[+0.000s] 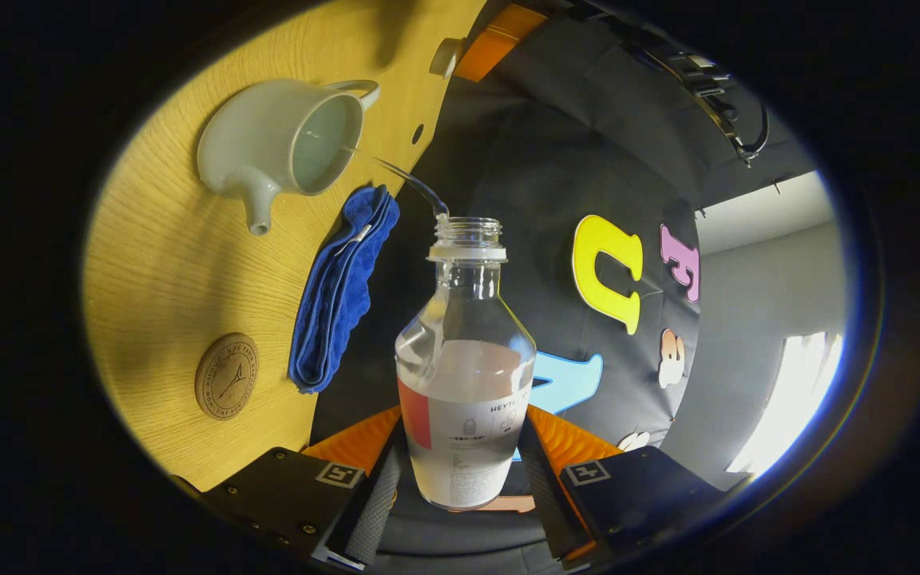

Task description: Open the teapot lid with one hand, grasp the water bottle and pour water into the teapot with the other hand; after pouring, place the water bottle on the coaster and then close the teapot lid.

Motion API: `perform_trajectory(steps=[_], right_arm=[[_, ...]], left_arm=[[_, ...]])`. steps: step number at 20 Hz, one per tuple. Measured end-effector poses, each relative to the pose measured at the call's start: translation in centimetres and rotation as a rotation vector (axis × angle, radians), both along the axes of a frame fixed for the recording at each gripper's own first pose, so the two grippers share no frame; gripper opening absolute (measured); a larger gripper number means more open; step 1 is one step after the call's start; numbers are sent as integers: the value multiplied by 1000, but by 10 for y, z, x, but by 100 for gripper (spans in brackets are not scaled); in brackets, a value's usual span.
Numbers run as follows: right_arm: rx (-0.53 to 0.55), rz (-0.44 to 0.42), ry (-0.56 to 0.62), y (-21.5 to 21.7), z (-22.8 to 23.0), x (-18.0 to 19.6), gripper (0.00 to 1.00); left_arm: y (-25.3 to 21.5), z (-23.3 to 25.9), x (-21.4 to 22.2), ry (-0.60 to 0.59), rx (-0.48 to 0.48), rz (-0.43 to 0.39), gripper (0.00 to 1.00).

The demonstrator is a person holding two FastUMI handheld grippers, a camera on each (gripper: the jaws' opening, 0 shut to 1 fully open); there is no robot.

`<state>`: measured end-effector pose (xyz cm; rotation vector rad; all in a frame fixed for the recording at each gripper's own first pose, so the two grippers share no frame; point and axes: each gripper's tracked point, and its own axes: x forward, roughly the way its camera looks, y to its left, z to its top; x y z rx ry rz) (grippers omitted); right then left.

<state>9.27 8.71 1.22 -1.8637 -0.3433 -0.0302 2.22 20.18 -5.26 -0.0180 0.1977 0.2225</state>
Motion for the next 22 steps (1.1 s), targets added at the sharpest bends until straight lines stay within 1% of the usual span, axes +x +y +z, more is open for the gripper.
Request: perform_trajectory(steps=[13,14,15,19,21,22], right_arm=[[-69,7,-39,4,7,-4,76],[-74,8,-38,5,6,-4,73],[-78,6,-40,7,6,-5,76],[-102,4,-58,10,7,-6,76],[-110,2,-64,10,9,-6,76],[-115,1,-67,9,9,-6,73]], left_arm=[[-4,-6,2,17,0,-10,7],[-5,-5,1,18,0,-11,7],[-4,-5,1,18,0,-12,7],[-5,-5,0,18,3,-14,7],[-5,-4,0,18,3,-14,7],[-5,-3,0,17,3,-14,7]])
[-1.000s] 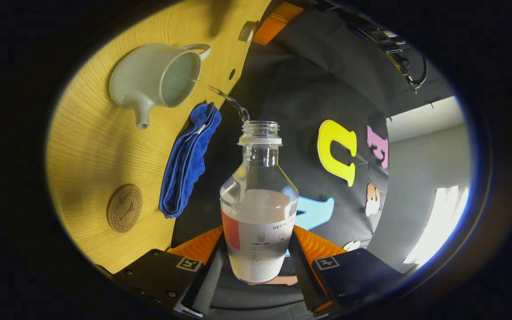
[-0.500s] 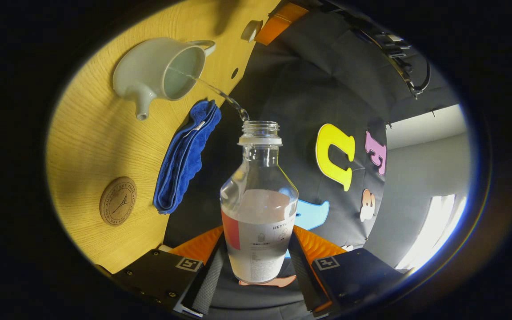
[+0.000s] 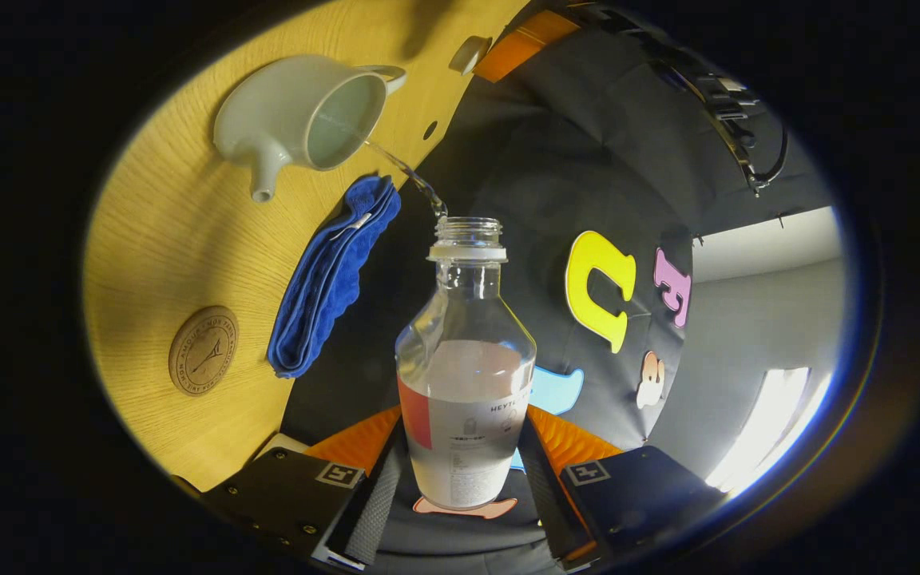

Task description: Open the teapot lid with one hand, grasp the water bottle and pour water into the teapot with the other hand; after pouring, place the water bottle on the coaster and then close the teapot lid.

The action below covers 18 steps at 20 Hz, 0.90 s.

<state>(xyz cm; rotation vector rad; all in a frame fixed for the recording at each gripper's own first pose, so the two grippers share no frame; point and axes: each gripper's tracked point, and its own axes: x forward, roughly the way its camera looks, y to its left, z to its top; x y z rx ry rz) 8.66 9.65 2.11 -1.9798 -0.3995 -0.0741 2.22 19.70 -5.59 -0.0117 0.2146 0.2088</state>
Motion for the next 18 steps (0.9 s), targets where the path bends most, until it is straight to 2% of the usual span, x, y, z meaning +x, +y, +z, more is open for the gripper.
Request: perform_trajectory(steps=[1,18], right_arm=[[-3,0,-2,0,0,1,76],[-91,46,-76,20,12,-8,77]], left_arm=[[0,-1,1,0,1,0,7],[-2,2,-1,-1,0,-8,7]])
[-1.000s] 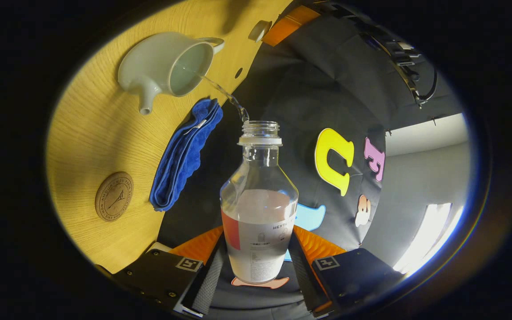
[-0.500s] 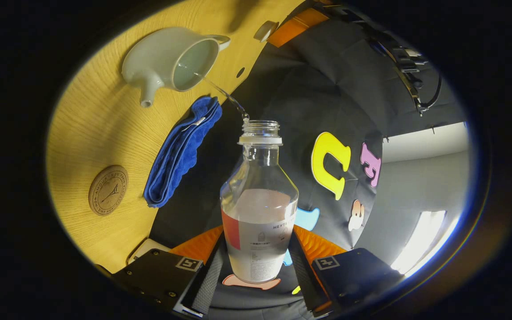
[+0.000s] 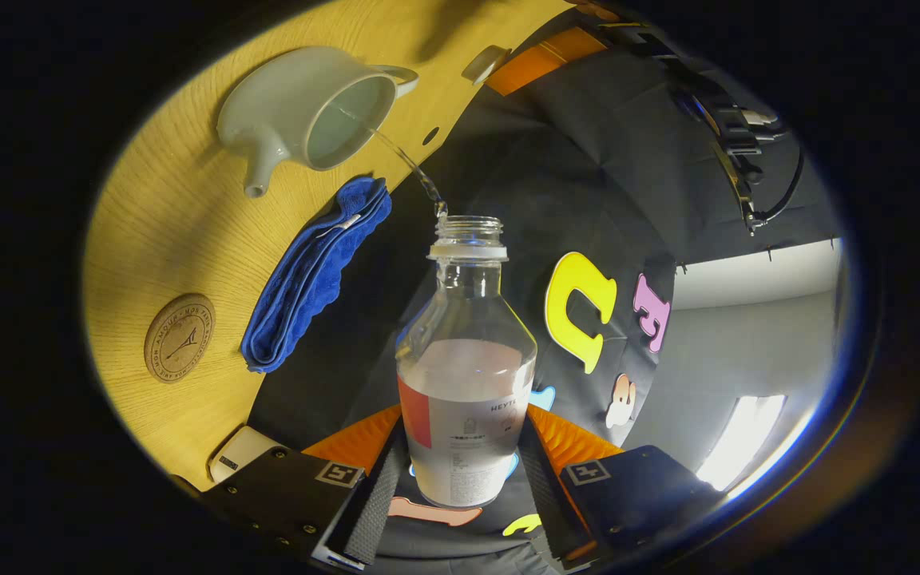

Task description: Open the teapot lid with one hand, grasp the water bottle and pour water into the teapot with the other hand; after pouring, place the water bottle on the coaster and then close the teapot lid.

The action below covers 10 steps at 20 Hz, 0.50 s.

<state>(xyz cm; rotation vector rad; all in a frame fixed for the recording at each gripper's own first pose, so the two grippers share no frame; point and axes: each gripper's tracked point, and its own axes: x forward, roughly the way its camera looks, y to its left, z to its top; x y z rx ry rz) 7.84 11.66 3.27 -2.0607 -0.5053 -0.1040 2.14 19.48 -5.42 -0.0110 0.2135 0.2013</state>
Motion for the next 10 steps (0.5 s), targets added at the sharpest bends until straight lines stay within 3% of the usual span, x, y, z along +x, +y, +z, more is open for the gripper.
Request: perform_trajectory(steps=[10], right_arm=[[-25,16,11,9,-6,-4,77]], left_arm=[[-1,-1,-1,4,-1,-3,7]])
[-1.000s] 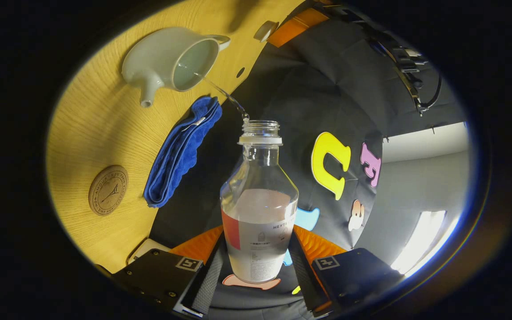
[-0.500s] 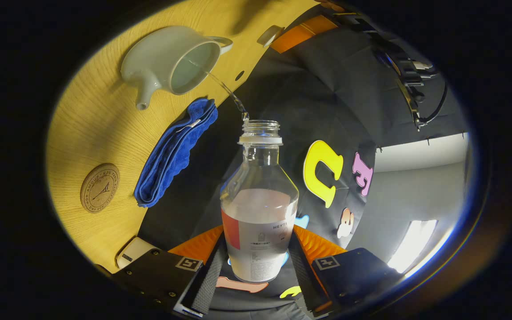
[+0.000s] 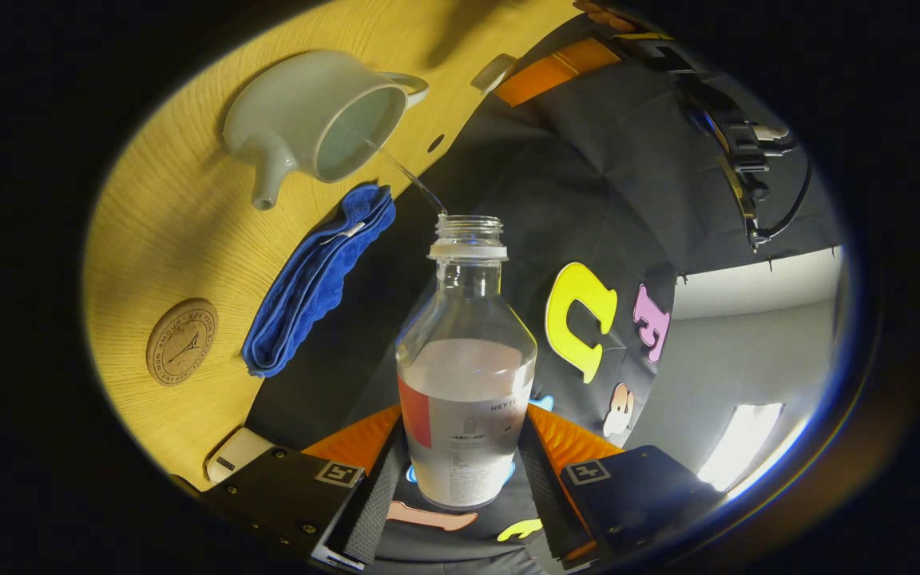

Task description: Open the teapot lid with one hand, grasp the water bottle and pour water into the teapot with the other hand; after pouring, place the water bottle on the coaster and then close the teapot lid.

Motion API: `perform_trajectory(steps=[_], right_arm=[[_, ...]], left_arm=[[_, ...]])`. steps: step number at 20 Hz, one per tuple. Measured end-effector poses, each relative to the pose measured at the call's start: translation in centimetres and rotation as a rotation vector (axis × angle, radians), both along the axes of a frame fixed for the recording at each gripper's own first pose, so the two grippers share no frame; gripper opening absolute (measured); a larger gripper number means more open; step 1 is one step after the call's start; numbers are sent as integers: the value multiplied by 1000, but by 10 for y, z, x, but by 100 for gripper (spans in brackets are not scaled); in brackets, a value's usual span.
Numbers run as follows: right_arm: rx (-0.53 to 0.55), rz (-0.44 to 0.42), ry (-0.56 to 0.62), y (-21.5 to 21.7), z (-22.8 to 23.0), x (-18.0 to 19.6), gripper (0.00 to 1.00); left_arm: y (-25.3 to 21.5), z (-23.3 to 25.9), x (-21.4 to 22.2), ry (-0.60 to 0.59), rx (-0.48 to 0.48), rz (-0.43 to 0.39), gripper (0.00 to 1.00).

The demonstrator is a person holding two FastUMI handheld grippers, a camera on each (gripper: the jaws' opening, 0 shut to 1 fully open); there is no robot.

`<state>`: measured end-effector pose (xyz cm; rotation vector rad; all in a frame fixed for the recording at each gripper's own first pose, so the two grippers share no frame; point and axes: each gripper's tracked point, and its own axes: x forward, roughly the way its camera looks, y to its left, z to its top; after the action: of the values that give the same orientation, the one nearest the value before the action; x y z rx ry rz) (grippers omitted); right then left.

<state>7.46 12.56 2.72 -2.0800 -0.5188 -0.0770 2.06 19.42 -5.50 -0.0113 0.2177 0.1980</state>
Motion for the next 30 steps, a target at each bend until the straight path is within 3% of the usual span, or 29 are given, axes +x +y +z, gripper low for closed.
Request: perform_trajectory(steps=[19,23,25,30], right_arm=[[-95,27,24,13,-11,2,77],[-67,26,44,14,-14,2,76],[1,10,108,8,-23,6,77],[369,-2,369,-6,-54,10,77]], left_arm=[[-4,-4,1,13,-2,-11,7],[-4,-4,1,12,0,-11,7],[-3,-2,0,9,0,-10,7],[-3,-1,-1,0,-6,-9,7]])
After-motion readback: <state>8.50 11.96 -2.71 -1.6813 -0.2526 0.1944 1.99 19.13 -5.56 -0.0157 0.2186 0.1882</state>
